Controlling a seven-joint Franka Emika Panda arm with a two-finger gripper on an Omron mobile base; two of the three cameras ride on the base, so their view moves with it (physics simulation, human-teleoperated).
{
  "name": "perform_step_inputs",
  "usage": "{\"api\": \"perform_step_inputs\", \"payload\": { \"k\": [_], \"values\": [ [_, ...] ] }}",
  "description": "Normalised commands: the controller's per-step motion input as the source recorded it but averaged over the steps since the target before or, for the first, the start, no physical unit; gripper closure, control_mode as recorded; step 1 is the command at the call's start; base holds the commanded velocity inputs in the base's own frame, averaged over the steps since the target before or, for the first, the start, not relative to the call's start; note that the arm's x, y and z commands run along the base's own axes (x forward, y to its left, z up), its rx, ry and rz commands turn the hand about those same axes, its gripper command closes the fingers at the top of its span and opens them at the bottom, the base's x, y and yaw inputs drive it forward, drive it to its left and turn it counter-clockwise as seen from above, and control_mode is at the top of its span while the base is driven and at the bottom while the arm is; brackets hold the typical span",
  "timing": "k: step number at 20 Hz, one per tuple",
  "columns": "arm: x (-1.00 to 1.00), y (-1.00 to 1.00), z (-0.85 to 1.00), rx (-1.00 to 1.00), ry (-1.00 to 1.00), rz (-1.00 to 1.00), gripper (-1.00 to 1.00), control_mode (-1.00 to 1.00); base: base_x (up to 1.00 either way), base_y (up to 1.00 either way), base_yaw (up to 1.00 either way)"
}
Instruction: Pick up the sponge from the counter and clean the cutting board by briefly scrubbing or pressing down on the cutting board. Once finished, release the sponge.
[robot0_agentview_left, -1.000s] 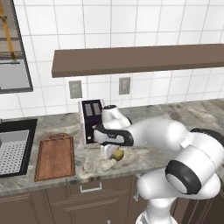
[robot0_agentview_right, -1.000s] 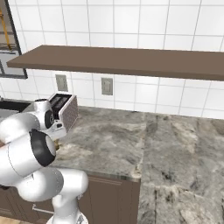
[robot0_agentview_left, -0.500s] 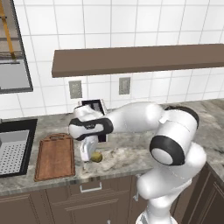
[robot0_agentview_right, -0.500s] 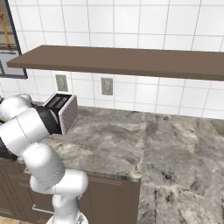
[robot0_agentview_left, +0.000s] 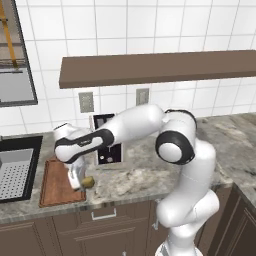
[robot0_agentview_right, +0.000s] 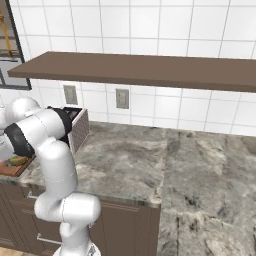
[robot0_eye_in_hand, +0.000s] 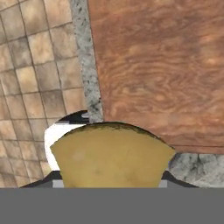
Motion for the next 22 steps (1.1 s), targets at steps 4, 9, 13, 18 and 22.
{"api": "perform_step_inputs", "payload": {
  "k": [4,9,13,18,22],
  "values": [
    [-0.01,0.18,-0.36,0.00,-0.07,0.10,1.00,-1.00,0.00,0.00,0.00],
    [-0.04,0.02,-0.42,0.03,-0.16,0.07,1.00,-1.00,0.00,0.00,0.00],
    [0.00,0.00,-0.27,0.10,-0.13,0.02,1.00,-1.00,0.00,0.00,0.00],
    [0.00,0.00,-0.29,0.17,-0.12,0.00,1.00,-1.00,0.00,0.00,0.00],
    [-0.05,0.00,-0.42,0.21,-0.09,0.03,1.00,-1.00,0.00,0.00,0.00]
  ]
}}
